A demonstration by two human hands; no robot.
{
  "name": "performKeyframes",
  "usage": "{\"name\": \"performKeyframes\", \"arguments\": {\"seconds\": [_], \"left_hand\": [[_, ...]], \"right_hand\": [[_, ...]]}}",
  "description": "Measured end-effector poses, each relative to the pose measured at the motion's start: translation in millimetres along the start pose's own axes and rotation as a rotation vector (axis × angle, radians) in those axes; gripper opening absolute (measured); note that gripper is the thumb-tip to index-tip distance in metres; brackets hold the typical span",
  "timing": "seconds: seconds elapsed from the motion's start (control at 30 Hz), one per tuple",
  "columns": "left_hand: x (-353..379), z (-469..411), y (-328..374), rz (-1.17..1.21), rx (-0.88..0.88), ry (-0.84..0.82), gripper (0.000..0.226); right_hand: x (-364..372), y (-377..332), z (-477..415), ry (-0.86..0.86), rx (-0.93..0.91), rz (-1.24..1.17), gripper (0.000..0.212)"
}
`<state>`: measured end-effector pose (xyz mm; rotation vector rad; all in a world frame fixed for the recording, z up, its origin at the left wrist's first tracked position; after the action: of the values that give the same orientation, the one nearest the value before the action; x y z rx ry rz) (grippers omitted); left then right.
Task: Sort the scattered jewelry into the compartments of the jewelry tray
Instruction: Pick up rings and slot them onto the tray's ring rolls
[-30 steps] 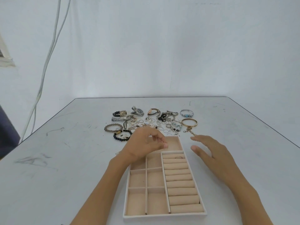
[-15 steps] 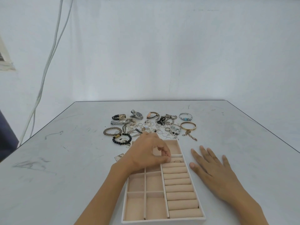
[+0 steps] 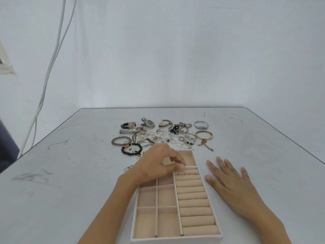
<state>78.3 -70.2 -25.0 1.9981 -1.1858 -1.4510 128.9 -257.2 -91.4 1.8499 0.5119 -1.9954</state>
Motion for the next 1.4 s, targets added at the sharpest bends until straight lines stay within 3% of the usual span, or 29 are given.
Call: {"name": "performKeyframes", "arguments": {"seconds": [0.67,0.8,0.97,1.17,1.3,1.4], "left_hand": [[0,0,-7,0.065,-0.041,-0.021,0.013],[-23,-3,-13,0.191,-0.122,0.120,0.006],[-45,-28,-52,-0.063,-0.244,0.283,0.012],[-31,-76,-67,-0.562,-0.326,0.048,0.028],[-20,-91,-74,-0.717,-0.361,-0.087,0.027],[-20,-92,-76,-0.725,-0.374,-0.093,0.027]], "right_hand": [[-12,-1,-3,-0.033,-0.009,-0.024,0.057],[-48,6,-25,0.020,0.043,-0.143,0.034],[-92,-22,-84,0.203,-0.009,-0.311,0.008],[-85,-69,-140,0.107,-0.077,-0.174,0.016],[-78,-79,-153,0.093,-0.050,-0.060,0.017],[-73,-78,-157,0.062,-0.016,-0.064,0.017]]}}
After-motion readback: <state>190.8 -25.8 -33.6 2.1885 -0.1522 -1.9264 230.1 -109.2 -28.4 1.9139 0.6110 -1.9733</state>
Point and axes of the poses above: each hand's wrist, its own z-axis away from the middle knuckle, its own x-axis out of the palm, y = z × x, the point moved 8 cm from there along -z, towards the middle knuckle, and after that the axes turned 14 degrees about z, right-handed, at the moved point
